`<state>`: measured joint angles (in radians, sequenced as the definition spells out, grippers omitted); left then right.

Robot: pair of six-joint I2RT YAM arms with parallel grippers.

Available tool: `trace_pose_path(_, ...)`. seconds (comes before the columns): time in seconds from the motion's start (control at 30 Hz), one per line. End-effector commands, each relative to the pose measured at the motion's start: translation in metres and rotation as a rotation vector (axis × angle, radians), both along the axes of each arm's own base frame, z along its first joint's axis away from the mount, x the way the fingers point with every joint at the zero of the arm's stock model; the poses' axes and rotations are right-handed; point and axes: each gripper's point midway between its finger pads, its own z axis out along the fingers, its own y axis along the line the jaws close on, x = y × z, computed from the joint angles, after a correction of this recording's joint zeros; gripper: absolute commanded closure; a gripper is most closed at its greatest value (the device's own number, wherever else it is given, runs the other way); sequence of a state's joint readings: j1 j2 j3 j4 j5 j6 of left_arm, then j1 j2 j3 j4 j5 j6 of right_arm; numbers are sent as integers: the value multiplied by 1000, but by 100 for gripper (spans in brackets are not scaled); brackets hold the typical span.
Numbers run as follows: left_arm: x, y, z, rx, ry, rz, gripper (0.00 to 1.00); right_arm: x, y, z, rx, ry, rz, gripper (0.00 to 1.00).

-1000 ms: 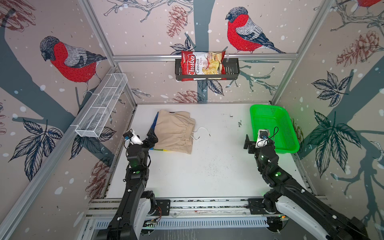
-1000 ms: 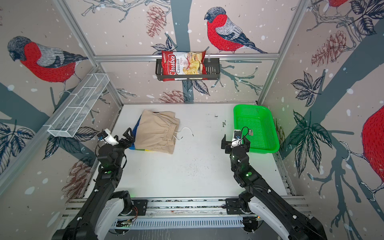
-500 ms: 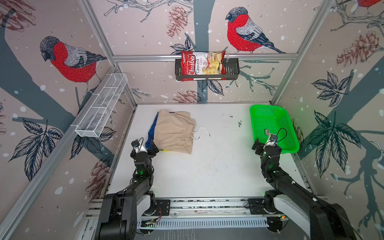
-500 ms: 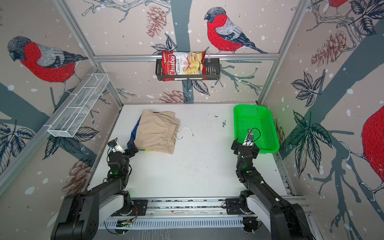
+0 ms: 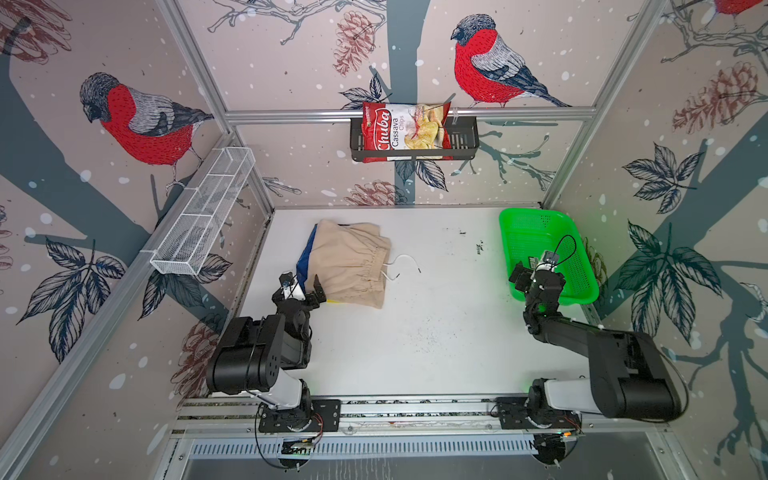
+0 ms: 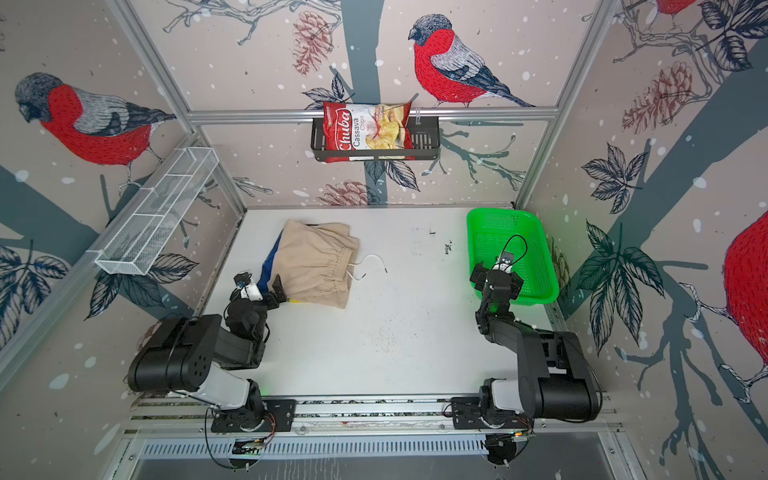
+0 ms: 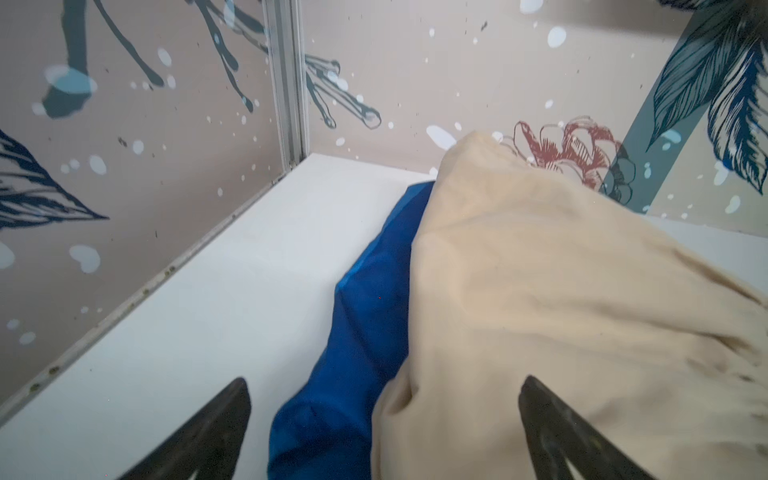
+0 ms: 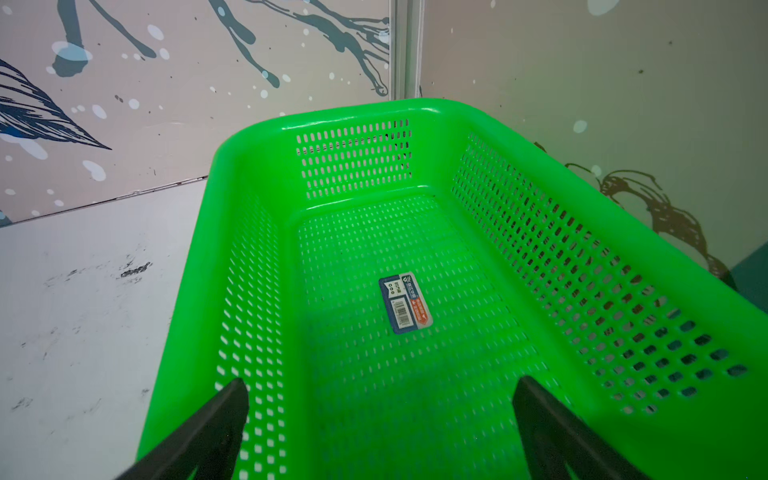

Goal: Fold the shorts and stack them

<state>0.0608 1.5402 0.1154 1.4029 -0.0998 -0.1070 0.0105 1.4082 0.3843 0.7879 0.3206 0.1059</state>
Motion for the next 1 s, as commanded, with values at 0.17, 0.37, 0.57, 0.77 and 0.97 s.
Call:
trace_pose_path(0.17, 24, -23, 14, 50, -19, -142, 1, 34, 13, -13, 70, 29, 88, 1)
trace_pose_path(0.37, 24, -23, 14, 52, -19, -142, 1, 0, 43, 4, 37, -121, 298, 0)
trace_pose_path(0.57, 24, -23, 14, 50, -19, -143, 1, -10, 51, 3, 25, -172, 360, 0)
trace_pose_path(0.77, 24, -23, 14, 50, -18, -142, 1, -11, 52, 5, 19, -182, 360, 1)
trace_pose_path(0.97, 24, -23, 14, 52, -18, -143, 1, -10, 52, 4, 14, -166, 348, 1)
